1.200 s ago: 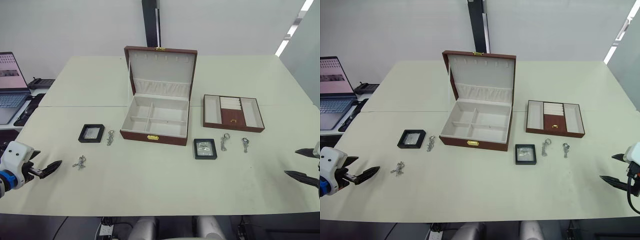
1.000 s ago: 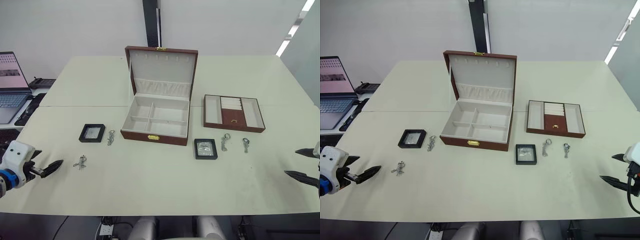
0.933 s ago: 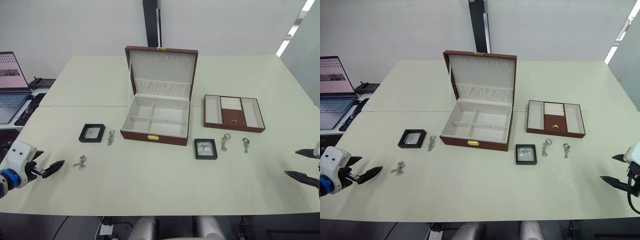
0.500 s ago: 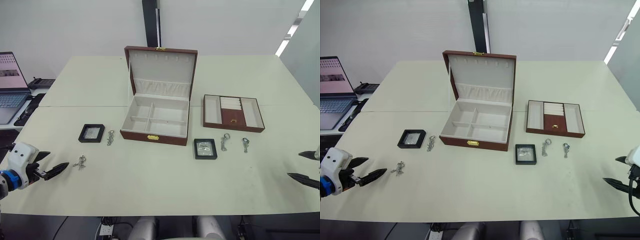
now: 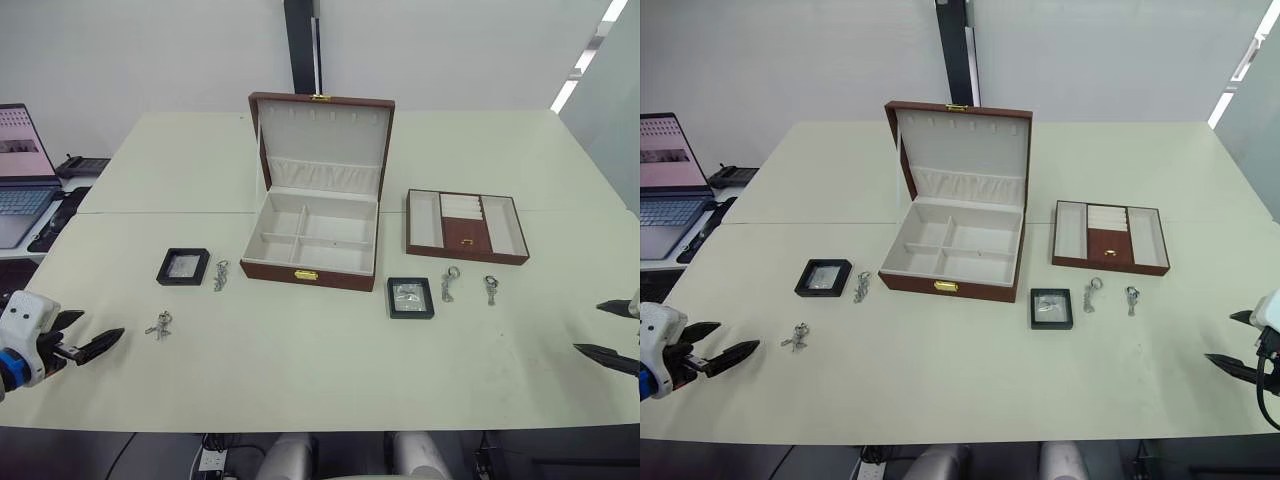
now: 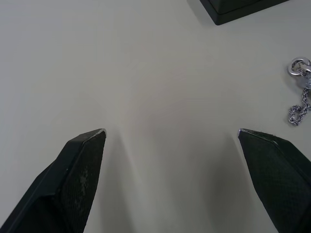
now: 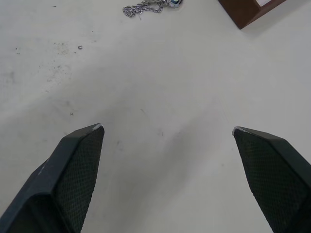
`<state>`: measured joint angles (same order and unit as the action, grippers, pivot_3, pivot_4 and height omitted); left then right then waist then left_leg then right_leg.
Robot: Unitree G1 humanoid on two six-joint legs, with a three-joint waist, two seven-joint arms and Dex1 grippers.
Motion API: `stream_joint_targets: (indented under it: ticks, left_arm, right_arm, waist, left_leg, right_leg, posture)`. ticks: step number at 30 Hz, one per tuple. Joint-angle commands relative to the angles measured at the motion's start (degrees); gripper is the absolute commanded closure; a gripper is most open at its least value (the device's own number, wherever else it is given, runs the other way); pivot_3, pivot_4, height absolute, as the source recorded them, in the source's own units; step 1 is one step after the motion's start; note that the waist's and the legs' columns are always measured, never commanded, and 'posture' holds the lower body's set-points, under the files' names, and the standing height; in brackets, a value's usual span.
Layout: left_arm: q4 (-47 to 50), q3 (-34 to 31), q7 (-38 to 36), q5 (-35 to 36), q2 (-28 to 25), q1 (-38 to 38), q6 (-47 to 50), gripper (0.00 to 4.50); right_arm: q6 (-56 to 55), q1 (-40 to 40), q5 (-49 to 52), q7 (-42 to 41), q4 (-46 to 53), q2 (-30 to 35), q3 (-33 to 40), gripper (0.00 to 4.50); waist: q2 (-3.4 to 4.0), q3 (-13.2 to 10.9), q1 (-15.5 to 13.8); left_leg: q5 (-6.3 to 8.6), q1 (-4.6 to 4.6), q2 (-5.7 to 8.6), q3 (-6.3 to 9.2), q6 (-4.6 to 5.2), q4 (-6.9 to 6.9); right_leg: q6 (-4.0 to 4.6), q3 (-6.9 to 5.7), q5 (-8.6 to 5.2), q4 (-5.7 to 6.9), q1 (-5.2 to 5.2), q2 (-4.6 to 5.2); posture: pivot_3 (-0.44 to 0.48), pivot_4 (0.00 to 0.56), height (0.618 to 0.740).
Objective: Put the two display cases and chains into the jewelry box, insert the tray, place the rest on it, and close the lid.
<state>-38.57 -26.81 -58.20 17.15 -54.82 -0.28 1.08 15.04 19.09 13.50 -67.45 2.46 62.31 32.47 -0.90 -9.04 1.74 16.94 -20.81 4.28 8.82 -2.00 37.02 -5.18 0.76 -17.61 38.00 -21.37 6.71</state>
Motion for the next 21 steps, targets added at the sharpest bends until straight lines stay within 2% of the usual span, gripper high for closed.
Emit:
stream_joint_targets:
  ticks: [1,13,20,21]
  left_arm:
    - [1.30,-2.39,1.00,1.60,-0.18,0.53,0.74,0.00]
    - [7.02,-3.19,3.46,3.52,-0.89,2.66,10.03,0.00]
    - [8.97,-3.55,3.48,3.88,-1.41,1.37,10.62,0.00]
    - [8.98,-3.49,3.44,3.79,-1.40,1.09,10.17,0.18]
  right_arm:
    - [-1.06,0.14,-0.04,-0.08,1.09,0.02,1.45,0.01]
    - [0.70,-0.86,-0.14,2.79,2.12,-1.79,0.88,0.01]
    - [3.56,-2.60,1.79,2.73,3.62,-2.12,0.70,0.01]
    - [3.79,-2.81,2.07,2.65,3.82,-2.05,0.62,0.00]
  waist:
    - [0.00,0.00,-0.01]
    - [0.00,0.00,-0.02]
    - [0.00,0.00,0.00]
    - [0.00,0.00,-0.01]
  left_leg:
    - [0.00,0.00,0.00,0.00,0.00,0.00]
    - [0.00,0.00,0.00,0.00,0.00,0.00]
    - [0.00,0.00,0.00,0.01,0.00,0.00]
    - [0.00,0.00,0.00,0.00,-0.01,0.00]
  right_leg:
    - [0.00,0.00,0.00,0.00,0.00,0.00]
    - [0.00,0.01,0.00,0.00,0.00,0.00]
    - [0.00,0.01,0.00,0.01,0.00,0.00]
    - [0.00,0.01,0.00,0.00,0.00,0.00]
  posture:
    - [0.000,0.150,0.740]
    - [0.000,0.150,0.740]
    - [0.000,0.150,0.740]
    - [0.000,0.150,0.740]
